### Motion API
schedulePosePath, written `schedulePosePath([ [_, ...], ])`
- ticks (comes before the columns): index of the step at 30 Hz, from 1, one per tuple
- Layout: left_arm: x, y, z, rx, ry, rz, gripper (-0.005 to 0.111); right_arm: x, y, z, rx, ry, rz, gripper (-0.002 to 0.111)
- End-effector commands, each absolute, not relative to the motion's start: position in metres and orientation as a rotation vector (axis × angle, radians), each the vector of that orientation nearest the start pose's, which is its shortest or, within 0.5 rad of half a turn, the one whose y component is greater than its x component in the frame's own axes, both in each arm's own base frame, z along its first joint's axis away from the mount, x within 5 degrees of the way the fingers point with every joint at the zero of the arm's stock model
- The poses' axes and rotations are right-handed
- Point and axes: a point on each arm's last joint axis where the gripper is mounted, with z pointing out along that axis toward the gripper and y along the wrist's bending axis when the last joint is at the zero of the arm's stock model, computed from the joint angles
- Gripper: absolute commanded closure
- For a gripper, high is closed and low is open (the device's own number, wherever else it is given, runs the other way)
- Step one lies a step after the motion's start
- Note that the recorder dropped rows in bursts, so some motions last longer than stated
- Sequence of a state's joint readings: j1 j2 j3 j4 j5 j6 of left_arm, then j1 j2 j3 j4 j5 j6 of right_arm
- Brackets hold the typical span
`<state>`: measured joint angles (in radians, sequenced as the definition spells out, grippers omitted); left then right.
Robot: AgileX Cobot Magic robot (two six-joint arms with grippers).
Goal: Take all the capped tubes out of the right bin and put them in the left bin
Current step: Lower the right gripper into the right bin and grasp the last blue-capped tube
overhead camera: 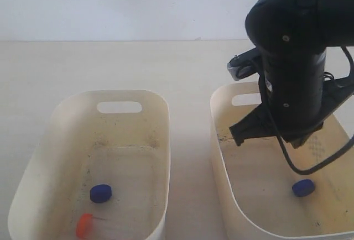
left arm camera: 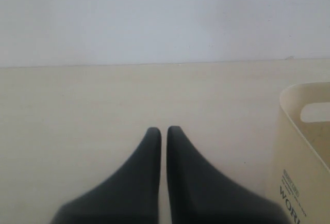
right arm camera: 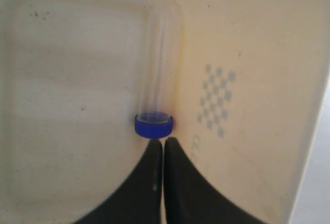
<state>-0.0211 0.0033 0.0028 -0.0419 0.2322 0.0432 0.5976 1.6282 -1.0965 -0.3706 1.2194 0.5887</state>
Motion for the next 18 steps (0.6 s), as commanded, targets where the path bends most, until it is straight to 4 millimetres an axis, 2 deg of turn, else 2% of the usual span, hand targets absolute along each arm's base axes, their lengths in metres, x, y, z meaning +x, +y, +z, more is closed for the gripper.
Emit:
schedulePosePath([
  [1, 0.056, -0.002, 0.193, 0.02, 1.709, -0.026, 0.102, 0.251, 0.131, 0.214, -0.214, 2.999, -0.586, 0.108],
  [7, 0.056, -0.002, 0.193, 0.02, 1.709, -0.026, 0.102, 0.251, 0.132, 0.189, -0.236, 3.064, -0.668, 0.108],
  [18, 0.056, -0.002, 0.193, 0.02, 1.709, -0.026, 0.102, 0.256, 0.139, 0.164, -0.224, 3.118, -0.656, 0.108],
])
